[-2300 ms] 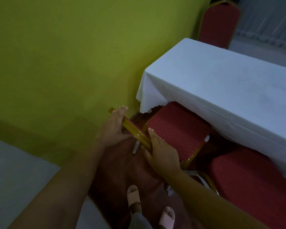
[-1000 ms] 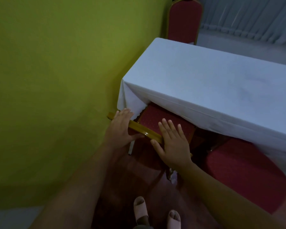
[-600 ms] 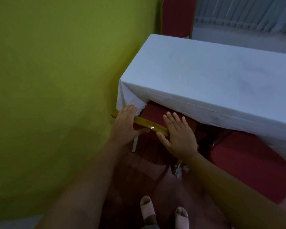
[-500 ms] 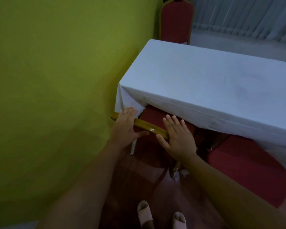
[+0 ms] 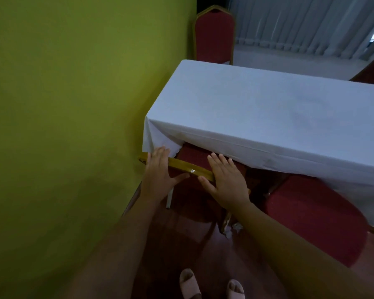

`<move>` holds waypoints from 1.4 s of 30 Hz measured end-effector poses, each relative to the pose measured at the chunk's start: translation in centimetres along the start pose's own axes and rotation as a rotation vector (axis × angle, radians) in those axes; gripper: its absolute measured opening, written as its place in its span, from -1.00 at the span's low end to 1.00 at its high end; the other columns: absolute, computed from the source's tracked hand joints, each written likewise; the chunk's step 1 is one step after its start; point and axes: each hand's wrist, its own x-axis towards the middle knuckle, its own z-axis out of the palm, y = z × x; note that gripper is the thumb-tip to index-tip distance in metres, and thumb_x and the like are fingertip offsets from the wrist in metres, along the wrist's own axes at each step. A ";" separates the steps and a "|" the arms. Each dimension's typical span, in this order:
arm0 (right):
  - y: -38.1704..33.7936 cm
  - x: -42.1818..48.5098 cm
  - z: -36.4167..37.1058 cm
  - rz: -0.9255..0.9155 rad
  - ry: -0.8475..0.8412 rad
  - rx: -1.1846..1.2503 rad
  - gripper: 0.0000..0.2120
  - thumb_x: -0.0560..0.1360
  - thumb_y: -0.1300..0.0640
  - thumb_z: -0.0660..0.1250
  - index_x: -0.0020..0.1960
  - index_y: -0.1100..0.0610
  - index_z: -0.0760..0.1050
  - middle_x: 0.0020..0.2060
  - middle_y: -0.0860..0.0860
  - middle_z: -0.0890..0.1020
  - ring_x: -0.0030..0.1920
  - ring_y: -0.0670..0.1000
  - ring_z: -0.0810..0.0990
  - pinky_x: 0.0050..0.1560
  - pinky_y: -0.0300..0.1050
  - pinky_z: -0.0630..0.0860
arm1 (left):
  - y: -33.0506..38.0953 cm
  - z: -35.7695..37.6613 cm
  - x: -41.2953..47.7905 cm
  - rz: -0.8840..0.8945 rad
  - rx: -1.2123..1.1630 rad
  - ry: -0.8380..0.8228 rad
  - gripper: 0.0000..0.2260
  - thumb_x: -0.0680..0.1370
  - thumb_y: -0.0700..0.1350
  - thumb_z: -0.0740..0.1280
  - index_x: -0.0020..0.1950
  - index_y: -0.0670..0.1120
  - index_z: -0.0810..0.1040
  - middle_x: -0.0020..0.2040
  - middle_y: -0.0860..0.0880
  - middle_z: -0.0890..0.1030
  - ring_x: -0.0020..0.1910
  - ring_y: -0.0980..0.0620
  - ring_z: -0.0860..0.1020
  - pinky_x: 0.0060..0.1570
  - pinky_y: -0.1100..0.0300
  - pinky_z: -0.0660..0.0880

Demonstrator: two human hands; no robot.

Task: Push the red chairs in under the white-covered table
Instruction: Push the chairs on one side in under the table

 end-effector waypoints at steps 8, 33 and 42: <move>0.0 -0.8 0.3 0.039 0.010 0.045 -0.22 0.52 -0.37 -0.14 0.52 0.15 0.15 0.49 0.08 0.26 0.51 0.06 0.13 0.50 0.03 0.03 | -0.1 0.2 -0.4 -0.018 -0.019 -0.004 -0.09 0.30 0.48 0.20 0.37 -0.20 0.34 0.40 -0.17 0.39 0.43 -0.11 0.28 0.42 -0.11 0.10; 26.3 -22.9 -9.1 0.325 -0.310 0.002 -0.43 0.63 -0.16 -0.06 0.55 0.08 0.02 0.55 0.04 0.05 0.53 0.06 0.02 0.49 0.05 -0.05 | 28.6 11.9 -13.1 -0.108 0.054 -0.381 -0.34 0.59 0.05 0.18 0.54 -0.14 -0.10 0.56 -0.14 -0.08 0.53 -0.07 -0.07 0.49 -0.02 -0.06; 36.7 -26.7 -13.9 0.487 -0.208 -0.069 -0.43 0.63 -0.14 -0.05 0.54 0.12 0.06 0.54 0.08 0.09 0.53 0.09 0.05 0.48 0.08 0.00 | 39.1 16.6 -10.5 0.069 0.036 -0.497 -0.37 0.61 0.09 0.10 0.54 -0.15 -0.11 0.56 -0.15 -0.09 0.53 -0.07 -0.08 0.48 -0.02 -0.10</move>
